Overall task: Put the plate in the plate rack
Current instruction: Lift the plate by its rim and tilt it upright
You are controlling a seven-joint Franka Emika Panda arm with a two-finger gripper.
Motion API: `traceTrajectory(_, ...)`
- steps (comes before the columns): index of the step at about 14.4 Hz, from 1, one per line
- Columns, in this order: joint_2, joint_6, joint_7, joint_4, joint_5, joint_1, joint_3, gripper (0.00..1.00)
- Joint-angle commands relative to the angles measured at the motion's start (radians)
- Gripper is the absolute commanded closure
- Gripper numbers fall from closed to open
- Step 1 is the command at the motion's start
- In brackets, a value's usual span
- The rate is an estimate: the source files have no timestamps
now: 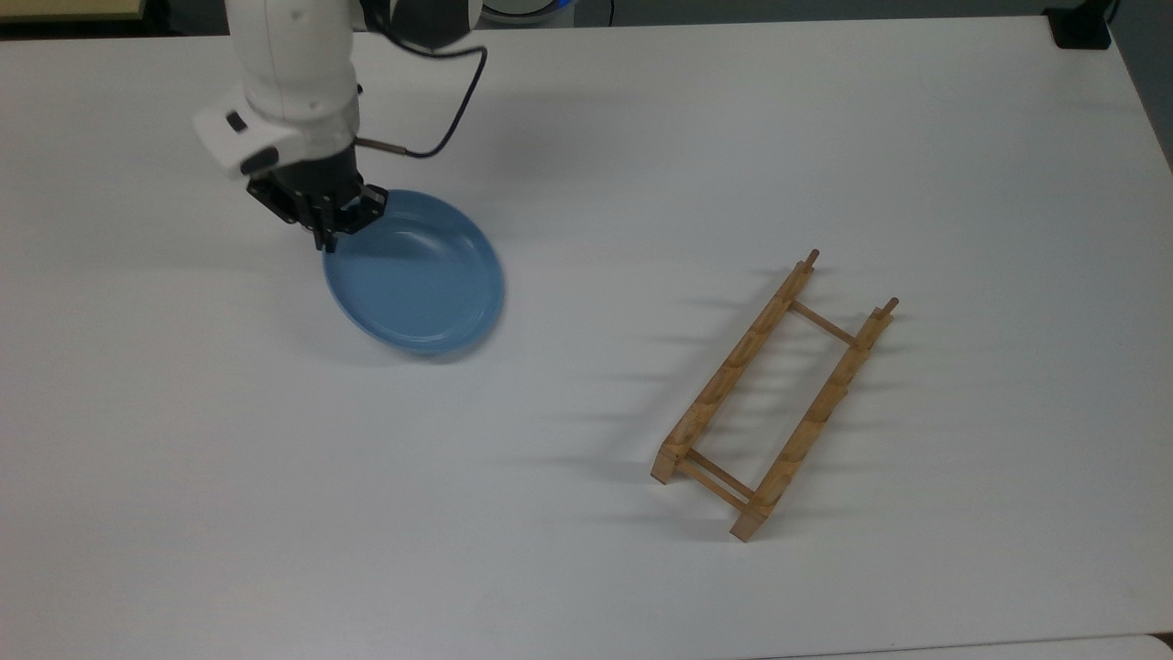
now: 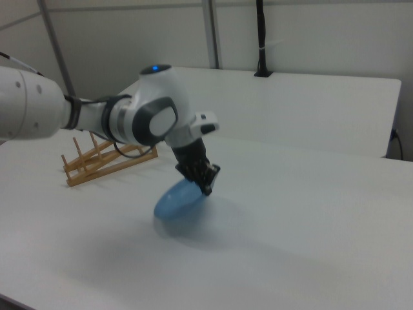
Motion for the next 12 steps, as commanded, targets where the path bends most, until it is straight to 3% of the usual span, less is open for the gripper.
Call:
traceTrajectory(1, -0.092, 0.004, 0.026, 0.038, -0.006, 0.008, 0.052, 1.00)
traceTrajectory(5, -0.123, 0.008, 0.093, 0.111, -0.008, 0.010, 0.114, 1.00)
traceTrajectory(9, -0.153, 0.013, 0.231, 0.168, -0.028, 0.011, 0.215, 1.00)
traceTrajectory(12, -0.199, 0.015, 0.376, 0.171, -0.107, 0.011, 0.301, 1.00)
